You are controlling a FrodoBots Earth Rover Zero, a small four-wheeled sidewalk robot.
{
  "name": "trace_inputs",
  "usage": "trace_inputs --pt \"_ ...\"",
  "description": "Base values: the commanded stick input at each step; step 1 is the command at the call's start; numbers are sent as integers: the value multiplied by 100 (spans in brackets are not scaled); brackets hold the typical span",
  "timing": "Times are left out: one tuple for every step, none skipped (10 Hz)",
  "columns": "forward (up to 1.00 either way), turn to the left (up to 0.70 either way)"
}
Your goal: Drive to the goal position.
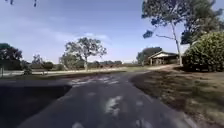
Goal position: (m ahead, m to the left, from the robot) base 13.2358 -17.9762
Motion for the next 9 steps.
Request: trace_inputs --pt "100 0" --pt "100 0" --pt "100 0" --pt "100 0" --pt "100 0" --pt "100 0" --pt "100 0" --pt "100 0" --pt "100 0"
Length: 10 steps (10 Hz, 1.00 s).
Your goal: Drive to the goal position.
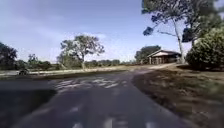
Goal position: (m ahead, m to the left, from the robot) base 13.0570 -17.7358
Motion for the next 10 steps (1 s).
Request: trace_inputs --pt "100 0" --pt "100 0" --pt "100 0" --pt "100 -1" --pt "100 -3" --pt "100 -3" --pt "100 -6" --pt "100 -12" --pt "100 -17" --pt "100 -22"
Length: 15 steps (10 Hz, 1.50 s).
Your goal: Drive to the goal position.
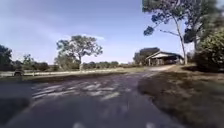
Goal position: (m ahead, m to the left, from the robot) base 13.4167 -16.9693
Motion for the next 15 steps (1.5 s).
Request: trace_inputs --pt "100 -23" --pt "100 -23" --pt "100 -24" --pt "100 -24" --pt "100 -23" --pt "100 -24" --pt "100 -24" --pt "100 -19" --pt "100 -16" --pt "100 -13" --pt "100 -10" --pt "100 -5" --pt "100 -4" --pt "100 -2" --pt "100 -3"
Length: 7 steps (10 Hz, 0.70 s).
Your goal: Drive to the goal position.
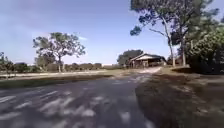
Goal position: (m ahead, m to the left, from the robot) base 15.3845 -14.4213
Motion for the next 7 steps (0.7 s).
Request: trace_inputs --pt "100 -9" --pt "100 -19" --pt "100 -20" --pt "100 -20" --pt "100 -20" --pt "100 -20" --pt "100 -20"
